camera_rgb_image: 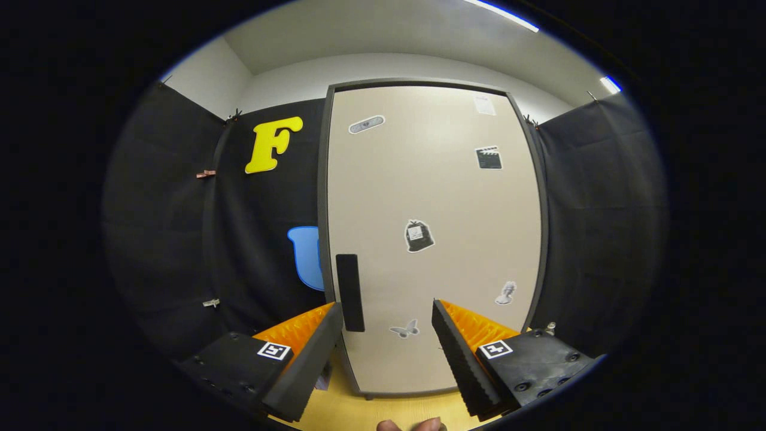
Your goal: Open the shoe cabinet door, grab the shoes and put them into the shoe cabinet, then close the shoe cabinet door.
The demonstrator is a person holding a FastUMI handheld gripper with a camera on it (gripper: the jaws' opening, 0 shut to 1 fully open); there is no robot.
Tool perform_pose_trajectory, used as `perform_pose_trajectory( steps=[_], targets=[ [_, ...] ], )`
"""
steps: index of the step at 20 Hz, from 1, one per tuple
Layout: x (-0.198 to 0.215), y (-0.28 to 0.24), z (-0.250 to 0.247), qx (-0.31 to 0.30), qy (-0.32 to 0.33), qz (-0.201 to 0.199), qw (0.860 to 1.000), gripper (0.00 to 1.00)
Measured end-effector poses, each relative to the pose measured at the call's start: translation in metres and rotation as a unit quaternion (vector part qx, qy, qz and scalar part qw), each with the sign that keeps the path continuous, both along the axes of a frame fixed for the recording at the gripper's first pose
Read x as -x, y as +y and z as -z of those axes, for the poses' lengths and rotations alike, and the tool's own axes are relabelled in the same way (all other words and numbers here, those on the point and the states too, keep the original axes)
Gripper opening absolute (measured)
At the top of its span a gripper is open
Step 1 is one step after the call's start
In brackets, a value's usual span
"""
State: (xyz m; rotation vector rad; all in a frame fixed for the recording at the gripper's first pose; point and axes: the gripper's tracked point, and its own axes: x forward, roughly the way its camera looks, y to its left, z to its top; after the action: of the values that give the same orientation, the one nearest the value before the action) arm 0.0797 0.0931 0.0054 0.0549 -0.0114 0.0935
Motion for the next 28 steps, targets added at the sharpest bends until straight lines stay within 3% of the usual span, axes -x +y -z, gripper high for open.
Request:
perform_pose_trajectory(
  steps=[10, 12, 14, 15, 16, 18, 23, 28],
  targets=[
    [-0.082, 0.037, 0.03, 0.013, 0.015, 0.007, 1.0, 0.96],
    [-0.091, 0.044, 0.036, 0.011, 0.016, 0.002, 1.0, 0.83],
    [-0.093, 0.053, 0.036, 0.007, 0.012, -0.006, 1.0, 0.64],
    [-0.096, 0.054, 0.037, 0.011, 0.012, -0.002, 1.0, 0.49],
    [-0.096, 0.054, 0.036, 0.014, 0.007, 0.003, 1.0, 0.43],
    [-0.097, 0.052, 0.036, 0.023, 0.004, 0.015, 1.0, 0.43],
    [-0.092, 0.052, 0.037, 0.019, 0.014, 0.009, 1.0, 0.24],
    [-0.065, 0.052, 0.03, 0.018, 0.014, -0.009, 1.0, 0.24]
  ],
)
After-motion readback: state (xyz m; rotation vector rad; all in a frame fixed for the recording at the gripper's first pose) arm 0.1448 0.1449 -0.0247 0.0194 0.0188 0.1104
